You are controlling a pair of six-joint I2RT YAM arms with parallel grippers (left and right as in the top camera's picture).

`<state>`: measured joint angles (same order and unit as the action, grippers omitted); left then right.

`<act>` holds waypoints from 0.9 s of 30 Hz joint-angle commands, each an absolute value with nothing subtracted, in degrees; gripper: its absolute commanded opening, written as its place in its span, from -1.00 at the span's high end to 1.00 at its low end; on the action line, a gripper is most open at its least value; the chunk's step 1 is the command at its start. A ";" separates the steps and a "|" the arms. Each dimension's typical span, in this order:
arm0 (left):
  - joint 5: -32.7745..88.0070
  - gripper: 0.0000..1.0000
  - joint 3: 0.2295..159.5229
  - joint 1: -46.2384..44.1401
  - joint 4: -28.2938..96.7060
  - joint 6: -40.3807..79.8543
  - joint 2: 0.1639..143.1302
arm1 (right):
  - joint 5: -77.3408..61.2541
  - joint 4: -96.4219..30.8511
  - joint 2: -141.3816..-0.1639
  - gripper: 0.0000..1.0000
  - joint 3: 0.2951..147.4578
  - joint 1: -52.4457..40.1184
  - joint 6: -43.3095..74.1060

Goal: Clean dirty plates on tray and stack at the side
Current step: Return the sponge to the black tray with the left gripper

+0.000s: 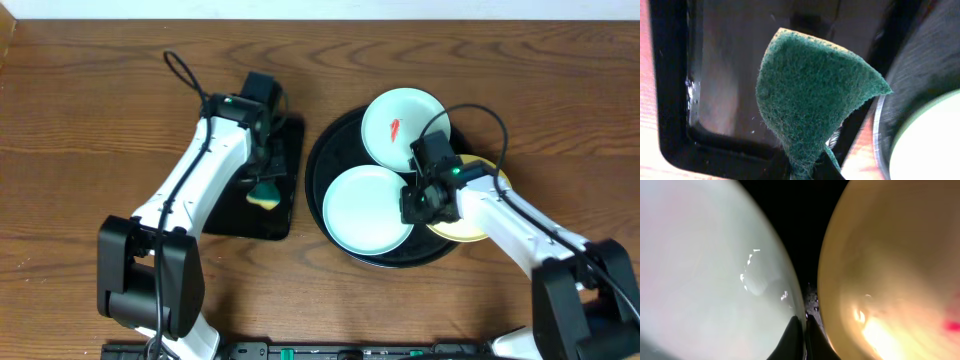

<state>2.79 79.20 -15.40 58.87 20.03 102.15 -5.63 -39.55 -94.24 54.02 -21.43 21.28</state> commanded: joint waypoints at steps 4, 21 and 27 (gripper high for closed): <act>8.58 0.27 78.98 -10.57 59.05 15.92 102.43 | 7.60 -45.36 -87.26 0.98 62.57 -24.43 17.47; 15.62 -0.64 78.98 -7.68 64.77 12.25 87.15 | 46.59 -52.40 -83.74 0.98 69.67 -41.95 14.68; 15.62 -0.64 78.98 -7.68 65.95 12.25 84.31 | 50.50 -53.91 -82.15 0.98 70.08 -47.18 14.68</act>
<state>15.14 78.46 -7.97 65.71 13.04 84.90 44.25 -53.60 -84.51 68.45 -45.01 14.98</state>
